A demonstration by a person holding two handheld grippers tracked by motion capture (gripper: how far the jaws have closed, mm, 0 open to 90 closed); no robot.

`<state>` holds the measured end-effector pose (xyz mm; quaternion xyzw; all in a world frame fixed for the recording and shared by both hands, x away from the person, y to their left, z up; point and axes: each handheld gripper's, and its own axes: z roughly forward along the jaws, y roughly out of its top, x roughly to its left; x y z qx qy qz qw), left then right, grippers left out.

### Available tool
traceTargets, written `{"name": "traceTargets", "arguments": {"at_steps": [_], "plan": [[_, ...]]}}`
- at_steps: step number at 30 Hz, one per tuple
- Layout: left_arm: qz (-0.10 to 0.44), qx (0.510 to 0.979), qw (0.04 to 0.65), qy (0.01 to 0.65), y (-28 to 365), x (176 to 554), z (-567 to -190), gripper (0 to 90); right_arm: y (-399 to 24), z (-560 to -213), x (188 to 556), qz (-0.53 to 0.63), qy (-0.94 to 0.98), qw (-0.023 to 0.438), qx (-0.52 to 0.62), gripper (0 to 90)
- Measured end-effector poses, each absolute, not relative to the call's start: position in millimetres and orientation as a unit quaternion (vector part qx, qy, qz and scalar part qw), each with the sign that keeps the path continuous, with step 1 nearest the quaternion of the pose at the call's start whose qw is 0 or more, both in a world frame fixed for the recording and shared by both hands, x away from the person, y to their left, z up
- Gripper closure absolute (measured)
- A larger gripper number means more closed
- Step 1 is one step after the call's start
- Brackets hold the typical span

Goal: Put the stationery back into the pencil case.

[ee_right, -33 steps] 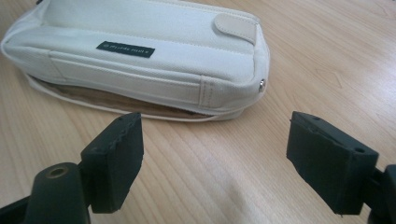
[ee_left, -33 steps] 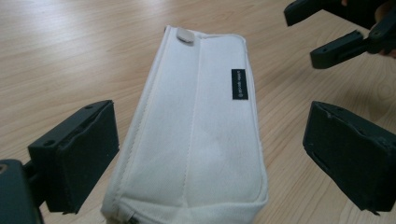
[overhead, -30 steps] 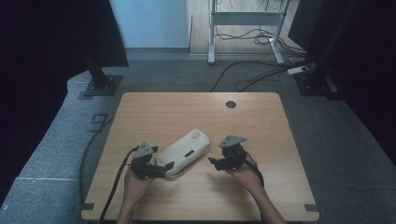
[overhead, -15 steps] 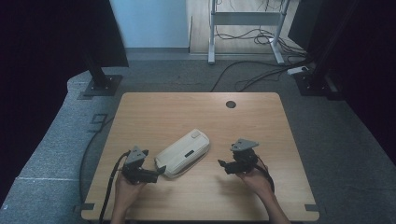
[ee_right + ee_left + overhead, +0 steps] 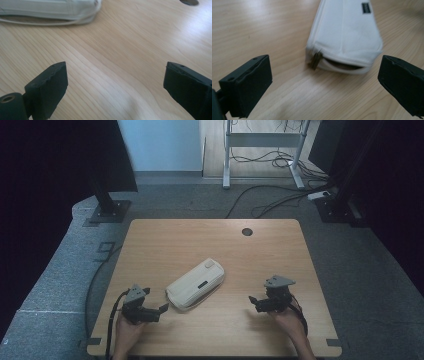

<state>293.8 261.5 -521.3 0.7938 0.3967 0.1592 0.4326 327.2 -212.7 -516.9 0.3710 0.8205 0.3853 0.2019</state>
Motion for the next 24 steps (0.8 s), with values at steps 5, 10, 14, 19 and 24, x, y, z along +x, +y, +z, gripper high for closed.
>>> {"name": "traceTargets", "arguments": {"at_steps": [5,10,14,19,24], "plan": [[0.151,0.801,0.414,0.406,267,297,-533,0.0,-229,-529,324,0.371,0.816,0.205,0.393,3.7],[0.148,0.815,0.382,0.41,265,300,-543,0.0,-240,-543,323,0.349,0.817,0.206,0.41,3.9],[0.145,0.821,0.371,0.408,263,301,-544,0.0,-245,-553,321,0.336,0.82,0.207,0.415,3.1],[0.142,0.839,0.326,0.412,255,304,-548,0.0,-250,-556,321,0.35,0.813,0.19,0.425,4.2],[0.147,0.844,0.319,0.405,252,304,-548,0.0,-251,-556,321,0.352,0.813,0.179,0.428,4.0]]}}
